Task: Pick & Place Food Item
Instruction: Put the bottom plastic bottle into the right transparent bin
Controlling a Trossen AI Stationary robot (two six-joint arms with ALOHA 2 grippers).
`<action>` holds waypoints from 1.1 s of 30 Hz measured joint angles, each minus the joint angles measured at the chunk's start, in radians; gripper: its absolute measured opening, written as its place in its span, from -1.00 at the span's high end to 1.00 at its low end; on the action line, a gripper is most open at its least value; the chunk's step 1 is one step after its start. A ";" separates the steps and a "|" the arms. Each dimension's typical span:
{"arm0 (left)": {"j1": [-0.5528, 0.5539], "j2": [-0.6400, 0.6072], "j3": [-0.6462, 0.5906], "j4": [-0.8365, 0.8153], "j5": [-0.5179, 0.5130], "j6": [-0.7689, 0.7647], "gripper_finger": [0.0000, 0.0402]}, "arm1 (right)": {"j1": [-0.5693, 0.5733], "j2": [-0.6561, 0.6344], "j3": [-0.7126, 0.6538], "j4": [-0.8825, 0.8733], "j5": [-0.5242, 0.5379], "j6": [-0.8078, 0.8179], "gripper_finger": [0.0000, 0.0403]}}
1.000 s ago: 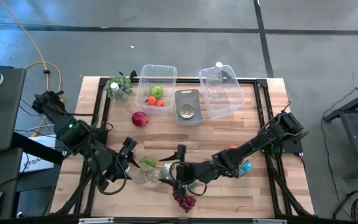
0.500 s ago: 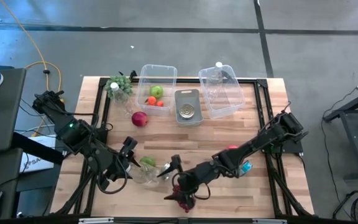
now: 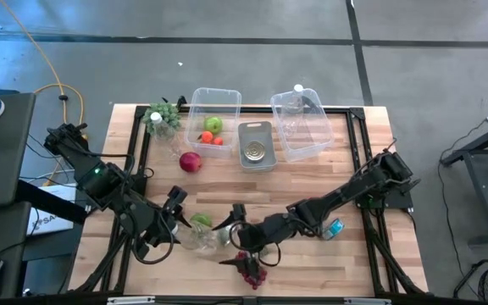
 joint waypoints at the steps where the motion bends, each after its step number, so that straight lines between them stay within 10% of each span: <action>1: 0.000 0.000 0.000 0.000 0.000 0.001 0.04 | -0.002 0.000 0.000 0.000 0.001 0.024 -0.98; 11: 0.000 0.000 0.000 0.004 -0.003 0.002 0.04 | -0.019 -0.001 0.000 -0.003 0.044 0.149 -0.98; 19: 0.062 0.015 0.000 0.081 -0.067 0.001 0.04 | -0.027 -0.002 0.000 0.041 0.326 0.049 -0.97; 33: 0.195 0.089 -0.001 0.189 -0.042 0.100 0.04 | -0.031 -0.002 -0.001 0.012 0.301 -0.001 -0.97</action>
